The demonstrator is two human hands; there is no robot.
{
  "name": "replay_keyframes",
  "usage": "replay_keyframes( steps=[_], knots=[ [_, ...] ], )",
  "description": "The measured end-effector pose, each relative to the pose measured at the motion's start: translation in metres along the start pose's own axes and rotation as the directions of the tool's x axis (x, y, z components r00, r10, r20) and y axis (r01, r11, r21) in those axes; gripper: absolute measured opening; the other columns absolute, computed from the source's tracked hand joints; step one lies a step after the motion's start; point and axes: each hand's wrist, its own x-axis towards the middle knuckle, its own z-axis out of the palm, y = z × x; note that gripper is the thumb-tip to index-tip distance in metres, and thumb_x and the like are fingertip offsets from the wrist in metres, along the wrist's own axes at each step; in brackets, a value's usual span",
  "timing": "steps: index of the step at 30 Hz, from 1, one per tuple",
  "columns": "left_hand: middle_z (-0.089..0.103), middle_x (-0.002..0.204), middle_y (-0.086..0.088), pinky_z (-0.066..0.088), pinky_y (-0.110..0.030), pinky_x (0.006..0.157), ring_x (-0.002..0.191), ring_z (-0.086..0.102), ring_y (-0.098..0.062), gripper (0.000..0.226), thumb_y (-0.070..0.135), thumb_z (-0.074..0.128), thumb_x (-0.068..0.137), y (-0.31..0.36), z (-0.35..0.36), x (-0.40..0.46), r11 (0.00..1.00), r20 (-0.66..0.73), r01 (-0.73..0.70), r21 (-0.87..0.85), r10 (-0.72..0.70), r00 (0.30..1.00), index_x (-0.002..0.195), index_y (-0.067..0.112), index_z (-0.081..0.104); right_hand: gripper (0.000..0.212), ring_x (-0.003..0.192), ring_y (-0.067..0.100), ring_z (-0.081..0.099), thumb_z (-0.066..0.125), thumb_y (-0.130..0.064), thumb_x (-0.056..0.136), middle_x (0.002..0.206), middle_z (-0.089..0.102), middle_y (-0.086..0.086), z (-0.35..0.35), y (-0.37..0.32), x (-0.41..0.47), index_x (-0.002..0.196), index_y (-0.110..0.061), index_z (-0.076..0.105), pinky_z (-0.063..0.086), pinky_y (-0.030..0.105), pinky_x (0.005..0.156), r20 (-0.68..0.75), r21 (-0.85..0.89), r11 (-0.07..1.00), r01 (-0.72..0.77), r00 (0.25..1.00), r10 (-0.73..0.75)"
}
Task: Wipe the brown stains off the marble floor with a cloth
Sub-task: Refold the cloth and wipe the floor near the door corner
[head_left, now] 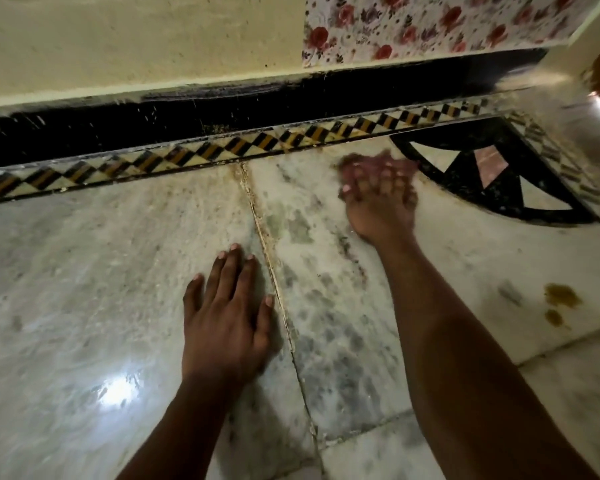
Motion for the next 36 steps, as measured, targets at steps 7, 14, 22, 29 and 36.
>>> replay_keyframes(
  steps=[7, 14, 22, 29, 36],
  knots=[
    [0.019, 0.178, 0.001, 0.015, -0.052, 0.129, 0.165, 0.012, -0.016, 0.069, 0.053, 0.027, 0.107, 0.003, -0.005, 0.001, 0.998, 0.036, -0.047, -0.028, 0.048, 0.998, 0.165, 0.016, 0.035, 0.06, 0.166, 0.028, -0.004, 0.02, -0.065, 0.108, 0.18, -0.008, 0.005, 0.01, 0.103, -0.122, 0.163, -0.059, -0.003, 0.005, 0.061, 0.13, -0.034, -0.083, 0.992, 0.1, 0.994, -0.103],
    [0.022, 0.177, -0.002, 0.015, -0.052, 0.129, 0.164, 0.018, -0.018, 0.07, 0.053, 0.025, 0.107, 0.001, -0.003, 0.002, 0.996, 0.032, -0.081, -0.048, 0.083, 0.996, 0.168, 0.017, 0.026, 0.063, 0.164, 0.032, -0.018, 0.019, -0.062, 0.109, 0.179, -0.014, 0.007, 0.004, 0.074, -0.068, 0.168, -0.046, 0.001, -0.006, 0.062, 0.13, -0.004, -0.019, 1.0, -0.023, 1.0, 0.023],
    [0.028, 0.175, -0.006, 0.02, -0.052, 0.129, 0.163, 0.024, -0.024, 0.069, 0.051, 0.026, 0.107, 0.002, 0.0, 0.001, 0.992, 0.016, -0.119, -0.049, 0.12, 0.993, 0.166, 0.015, 0.031, 0.063, 0.167, 0.03, -0.002, 0.011, -0.067, 0.104, 0.181, -0.001, 0.007, 0.007, 0.152, -0.122, 0.166, -0.054, 0.011, -0.002, 0.065, 0.13, -0.146, 0.017, 0.992, -0.128, 0.981, 0.129],
    [0.029, 0.175, -0.01, 0.024, -0.054, 0.128, 0.16, 0.031, -0.03, 0.068, 0.047, 0.029, 0.108, 0.017, -0.008, -0.028, 0.967, 0.041, -0.25, -0.04, 0.251, 0.967, 0.167, 0.014, 0.029, 0.059, 0.167, 0.026, 0.005, 0.023, -0.054, 0.11, 0.18, 0.009, 0.002, 0.016, 0.124, -0.181, 0.168, -0.045, 0.02, 0.011, 0.057, 0.132, -0.03, -0.005, 0.968, 0.253, 0.967, -0.253],
    [0.006, 0.18, 0.002, 0.013, -0.043, 0.134, 0.166, 0.01, -0.015, 0.074, 0.044, 0.038, 0.108, 0.07, -0.005, -0.148, 0.903, 0.106, -0.401, -0.156, 0.419, 0.902, 0.171, 0.019, 0.009, 0.024, 0.144, -0.014, 0.037, 0.052, -0.047, 0.109, 0.134, 0.054, -0.049, 0.009, 0.165, -0.361, 0.127, -0.064, 0.054, 0.024, 0.036, 0.13, -0.006, 0.75, 0.661, 0.015, 1.0, -0.016]
  ],
)
